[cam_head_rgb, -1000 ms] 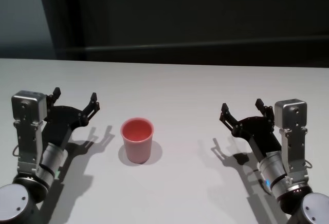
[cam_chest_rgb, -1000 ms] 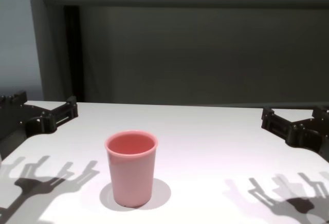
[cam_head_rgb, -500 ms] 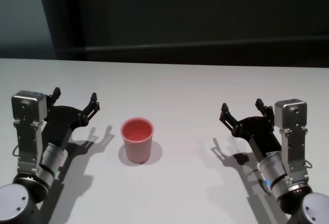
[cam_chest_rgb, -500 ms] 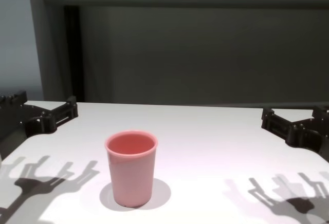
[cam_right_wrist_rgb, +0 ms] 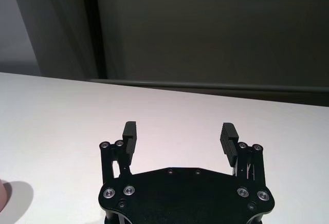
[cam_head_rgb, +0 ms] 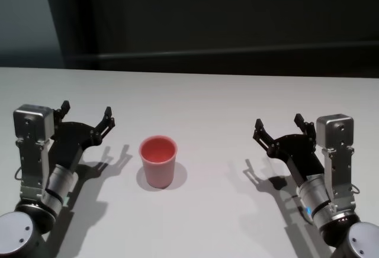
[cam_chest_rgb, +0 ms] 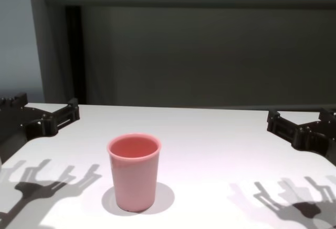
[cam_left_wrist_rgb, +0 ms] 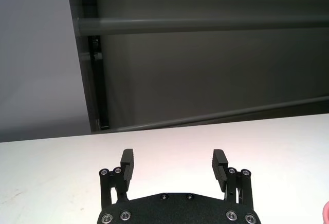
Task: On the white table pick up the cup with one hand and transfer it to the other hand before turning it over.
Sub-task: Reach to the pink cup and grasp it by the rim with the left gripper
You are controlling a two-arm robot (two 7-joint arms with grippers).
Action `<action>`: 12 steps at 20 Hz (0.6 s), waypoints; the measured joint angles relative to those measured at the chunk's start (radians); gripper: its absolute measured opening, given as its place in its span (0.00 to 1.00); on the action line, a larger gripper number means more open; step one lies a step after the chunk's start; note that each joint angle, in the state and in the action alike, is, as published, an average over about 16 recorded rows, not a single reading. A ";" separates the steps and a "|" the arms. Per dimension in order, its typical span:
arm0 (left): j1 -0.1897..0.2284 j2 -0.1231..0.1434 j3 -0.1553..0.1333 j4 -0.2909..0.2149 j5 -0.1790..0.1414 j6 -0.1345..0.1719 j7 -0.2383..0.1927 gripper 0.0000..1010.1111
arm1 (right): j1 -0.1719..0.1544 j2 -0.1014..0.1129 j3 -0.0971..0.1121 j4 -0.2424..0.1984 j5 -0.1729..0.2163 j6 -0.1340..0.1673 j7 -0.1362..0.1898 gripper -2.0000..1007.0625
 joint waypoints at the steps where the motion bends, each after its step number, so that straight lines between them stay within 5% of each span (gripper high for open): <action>1: 0.000 0.000 0.000 0.000 0.000 0.000 0.000 0.99 | 0.000 0.000 0.000 0.000 0.000 0.000 0.000 0.99; 12: 0.000 0.000 0.000 0.000 0.000 0.000 0.000 0.99 | 0.000 0.000 0.000 0.000 0.000 0.000 0.000 0.99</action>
